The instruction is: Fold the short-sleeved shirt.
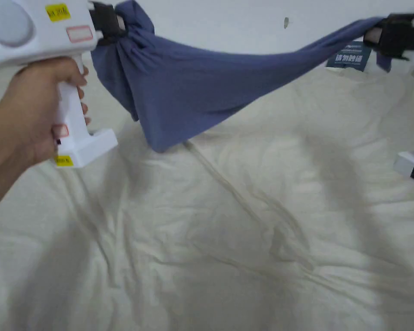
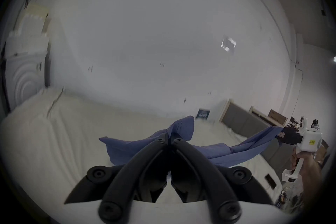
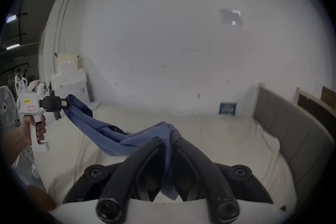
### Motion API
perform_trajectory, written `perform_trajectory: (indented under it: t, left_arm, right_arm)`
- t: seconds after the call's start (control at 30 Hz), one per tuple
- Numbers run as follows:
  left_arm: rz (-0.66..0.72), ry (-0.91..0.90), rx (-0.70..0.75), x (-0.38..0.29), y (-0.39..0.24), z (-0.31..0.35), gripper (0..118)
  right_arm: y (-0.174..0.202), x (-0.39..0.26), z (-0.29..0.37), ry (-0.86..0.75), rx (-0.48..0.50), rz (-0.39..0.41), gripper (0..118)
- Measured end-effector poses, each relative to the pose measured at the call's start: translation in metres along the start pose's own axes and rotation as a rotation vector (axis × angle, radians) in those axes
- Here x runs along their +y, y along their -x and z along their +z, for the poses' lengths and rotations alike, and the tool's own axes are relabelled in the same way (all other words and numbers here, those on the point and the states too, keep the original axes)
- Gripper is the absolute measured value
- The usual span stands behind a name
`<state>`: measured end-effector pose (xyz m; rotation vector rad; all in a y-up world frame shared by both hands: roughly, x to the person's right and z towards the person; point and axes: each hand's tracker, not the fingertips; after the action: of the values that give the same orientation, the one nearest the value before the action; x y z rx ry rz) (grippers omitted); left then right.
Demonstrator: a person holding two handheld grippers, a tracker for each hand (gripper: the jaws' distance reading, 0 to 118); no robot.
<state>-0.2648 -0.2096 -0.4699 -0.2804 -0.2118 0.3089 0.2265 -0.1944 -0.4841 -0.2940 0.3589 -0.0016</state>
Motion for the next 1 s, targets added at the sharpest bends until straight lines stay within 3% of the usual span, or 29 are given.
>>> perform_trajectory:
  t: [0.23, 0.33, 0.4, 0.57, 0.73, 0.83, 0.87, 0.9, 0.93, 0.97, 1.0]
  left_arm:
    - [0.126, 0.245, 0.110, -0.160, 0.010, 0.102, 1]
    - [0.200, 0.293, 0.138, -0.203, 0.002, 0.149, 1]
    - [0.261, 0.347, 0.172, -0.225, -0.005, 0.173, 1]
    - [0.306, 0.401, 0.230, -0.267, -0.012, 0.203, 1]
    - [0.323, 0.465, 0.272, -0.291, -0.007, 0.204, 1]
    - [0.338, 0.502, 0.295, -0.291, -0.002, 0.198, 1]
    - [0.330, 0.544, 0.317, -0.293, -0.001, 0.197, 2]
    - [0.325, 0.583, 0.345, -0.293, 0.000, 0.194, 8]
    - [0.340, 0.600, 0.351, -0.294, 0.002, 0.193, 24]
    - [0.365, 0.594, 0.347, -0.293, 0.006, 0.194, 53]
    - [0.387, 0.599, 0.353, -0.293, 0.005, 0.197, 95]
  right_arm:
    - [0.033, -0.139, 0.075, 0.242, 0.069, 0.007, 5]
    - [0.046, -0.177, 0.112, 0.319, 0.079, 0.081, 5]
    - [0.051, -0.193, 0.134, 0.365, 0.114, 0.084, 5]
    - [0.062, -0.217, 0.168, 0.479, 0.158, 0.204, 5]
    - [0.065, -0.232, 0.165, 0.603, 0.173, 0.344, 5]
    - [0.061, -0.235, 0.150, 0.715, 0.215, 0.365, 7]
    - [0.060, -0.235, 0.146, 0.713, 0.195, 0.383, 13]
    - [0.058, -0.234, 0.140, 0.757, 0.202, 0.385, 40]
    - [0.055, -0.234, 0.135, 0.808, 0.223, 0.384, 74]
    - [0.052, -0.236, 0.129, 0.868, 0.239, 0.399, 104]
    - [0.050, -0.236, 0.128, 0.868, 0.217, 0.453, 114]
